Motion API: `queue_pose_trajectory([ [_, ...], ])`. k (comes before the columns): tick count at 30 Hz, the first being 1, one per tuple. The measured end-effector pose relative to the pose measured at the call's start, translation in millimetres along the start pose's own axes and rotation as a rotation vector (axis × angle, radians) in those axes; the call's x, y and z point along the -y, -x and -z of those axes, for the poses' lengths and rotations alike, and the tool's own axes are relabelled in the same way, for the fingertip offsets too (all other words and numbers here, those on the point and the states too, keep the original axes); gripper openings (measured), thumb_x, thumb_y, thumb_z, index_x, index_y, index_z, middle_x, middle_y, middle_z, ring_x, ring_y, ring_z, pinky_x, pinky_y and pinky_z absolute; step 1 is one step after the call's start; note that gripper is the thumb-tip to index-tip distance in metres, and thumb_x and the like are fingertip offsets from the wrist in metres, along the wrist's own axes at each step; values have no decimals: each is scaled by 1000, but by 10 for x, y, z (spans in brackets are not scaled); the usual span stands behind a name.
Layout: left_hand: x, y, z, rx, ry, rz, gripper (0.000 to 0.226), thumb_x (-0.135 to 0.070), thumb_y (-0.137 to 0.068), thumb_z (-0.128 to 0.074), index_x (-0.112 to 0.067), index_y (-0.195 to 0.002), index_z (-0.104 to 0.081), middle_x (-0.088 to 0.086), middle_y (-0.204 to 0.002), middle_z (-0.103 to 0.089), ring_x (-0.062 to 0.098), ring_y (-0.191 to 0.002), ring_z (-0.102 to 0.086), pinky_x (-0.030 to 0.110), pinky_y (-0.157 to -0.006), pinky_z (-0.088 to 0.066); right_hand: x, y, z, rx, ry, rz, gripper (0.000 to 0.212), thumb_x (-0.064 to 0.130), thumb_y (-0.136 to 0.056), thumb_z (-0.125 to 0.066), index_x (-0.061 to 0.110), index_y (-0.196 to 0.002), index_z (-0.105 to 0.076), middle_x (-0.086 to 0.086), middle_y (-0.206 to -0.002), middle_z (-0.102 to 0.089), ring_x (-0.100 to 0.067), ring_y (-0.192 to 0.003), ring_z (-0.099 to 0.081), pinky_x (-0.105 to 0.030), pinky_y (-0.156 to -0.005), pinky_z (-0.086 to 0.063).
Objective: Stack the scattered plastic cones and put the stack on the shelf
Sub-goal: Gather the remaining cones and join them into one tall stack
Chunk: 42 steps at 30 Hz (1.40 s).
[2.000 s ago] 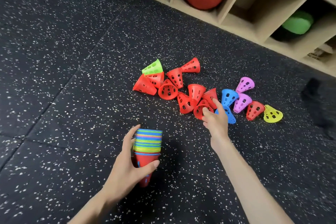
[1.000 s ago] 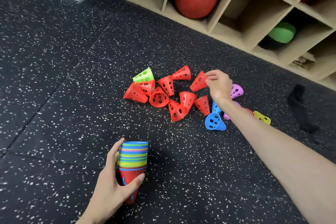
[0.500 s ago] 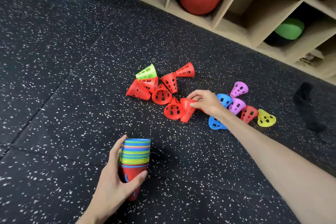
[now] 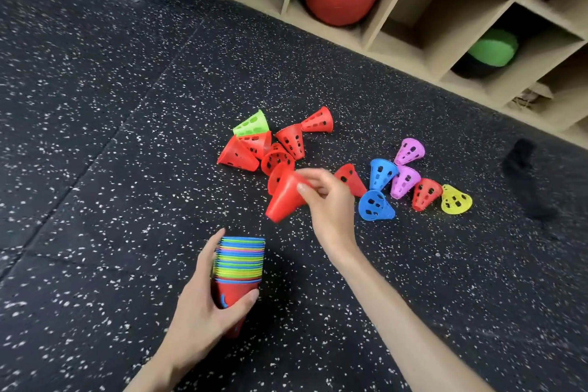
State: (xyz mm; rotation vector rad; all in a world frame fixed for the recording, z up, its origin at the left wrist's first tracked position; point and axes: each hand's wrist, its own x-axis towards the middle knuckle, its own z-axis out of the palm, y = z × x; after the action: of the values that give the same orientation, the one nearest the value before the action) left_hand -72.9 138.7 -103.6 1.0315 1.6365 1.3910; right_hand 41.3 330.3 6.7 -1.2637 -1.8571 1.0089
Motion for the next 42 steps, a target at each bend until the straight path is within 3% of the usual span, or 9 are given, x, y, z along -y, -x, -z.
queue_pose_trajectory([
  [5,-11,26,-6,16,-50,-15,103,-43,-72,-86,-60,-151,-21,-32,-133,-57,1,-113,-66,12,-96,-47,34,397,-153,236,-45,12,25,3,-88,-72,22,-102,-79,16,-92,-76,0,-89,-67,-12,-81,-47],
  [10,-30,52,-8,22,-64,-35,105,-26,-78,-88,-54,-154,-21,-21,-144,-54,7,-122,-62,23,-102,-50,-11,551,-215,426,-11,33,25,2,-90,-68,19,-103,-79,13,-100,-76,-1,-95,-68,-14,-85,-48],
  [14,-54,63,-10,23,-81,1,114,-27,-79,-87,-56,-157,-9,-22,-136,-60,6,-117,-65,21,-100,-50,-44,520,-190,485,18,38,25,4,-95,-63,22,-102,-80,15,-97,-77,1,-93,-69,-14,-83,-48],
  [20,-45,61,1,21,-106,-27,109,-33,-77,-88,-59,-154,-15,-16,-149,-48,10,-127,-58,36,-107,-49,-65,429,-146,583,53,49,27,5,-97,-60,22,-105,-79,12,-103,-77,-3,-101,-69,-29,-93,-53],
  [23,-51,40,-7,21,-76,-30,108,-32,-75,-88,-60,-152,-18,-16,-144,-53,11,-119,-63,37,-104,-52,-31,359,-68,631,83,58,26,4,-98,-59,21,-105,-79,12,-102,-77,-3,-100,-69,-25,-92,-53],
  [28,-66,-33,-56,-23,17,-1,108,-22,-73,-91,-57,-148,-22,-10,-125,-61,17,-104,-69,40,-98,-55,-214,301,176,218,-4,2,23,7,-97,-62,23,-101,-78,12,-96,-77,-5,-97,-71,-26,-89,-54],
  [34,-90,-122,-155,-40,132,28,108,-44,-65,-88,-57,-148,-21,-7,-131,-60,14,-111,-69,43,-102,-54,-726,68,544,-303,84,-172,22,9,-96,-63,27,-96,-76,14,-96,-75,5,-87,-68,-18,-87,-53],
  [37,-64,-155,-174,-35,153,23,109,-47,-65,-89,-55,-150,-20,-11,-130,-60,13,-112,-68,43,-103,-54,-1000,-63,632,-412,259,-218,31,6,-92,-65,35,-94,-74,-4,-106,-69,-8,-84,-64,-17,-77,-51],
  [42,-40,-124,-202,-95,209,20,109,-43,-64,-88,-50,-150,-21,-18,-124,-62,17,-110,-70,44,-101,-55,-1209,-105,692,-448,439,-321,34,2,-90,-71,23,-116,-74,-5,-131,-40,-27,-119,-43,-25,-88,-37],
])
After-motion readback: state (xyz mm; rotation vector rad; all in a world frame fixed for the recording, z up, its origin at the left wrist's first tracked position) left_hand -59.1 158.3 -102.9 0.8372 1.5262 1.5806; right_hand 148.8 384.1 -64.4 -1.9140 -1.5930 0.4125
